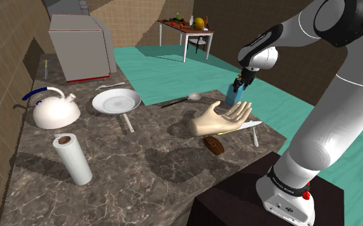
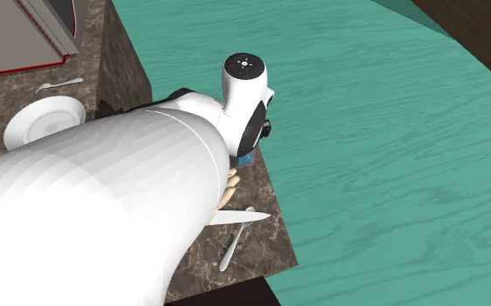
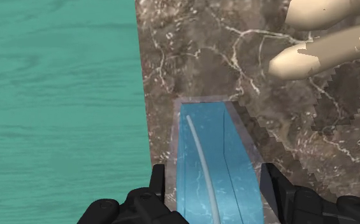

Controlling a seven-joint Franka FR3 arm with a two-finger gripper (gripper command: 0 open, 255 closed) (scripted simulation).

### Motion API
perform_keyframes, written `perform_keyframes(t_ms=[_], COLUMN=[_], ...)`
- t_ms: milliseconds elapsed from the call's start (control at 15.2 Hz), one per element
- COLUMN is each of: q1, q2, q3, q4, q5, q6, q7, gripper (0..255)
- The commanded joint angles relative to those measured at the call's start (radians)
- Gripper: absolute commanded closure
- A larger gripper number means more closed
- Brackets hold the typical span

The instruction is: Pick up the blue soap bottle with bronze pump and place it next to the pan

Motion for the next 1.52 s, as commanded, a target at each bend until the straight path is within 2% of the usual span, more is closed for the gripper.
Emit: perform_keyframes(t_ms=[0,396,1452], q1=[0.0,0.0,0.003], q2=[0.0,0.0,-0.138], q3=[0.0,0.0,0.004], q4=[0.0,0.0,0.097], q5=[0.0,0.0,-0.128], q6=[0.0,0.0,-0.209], q7=[0.0,0.0,0.096], gripper=[255,255,255])
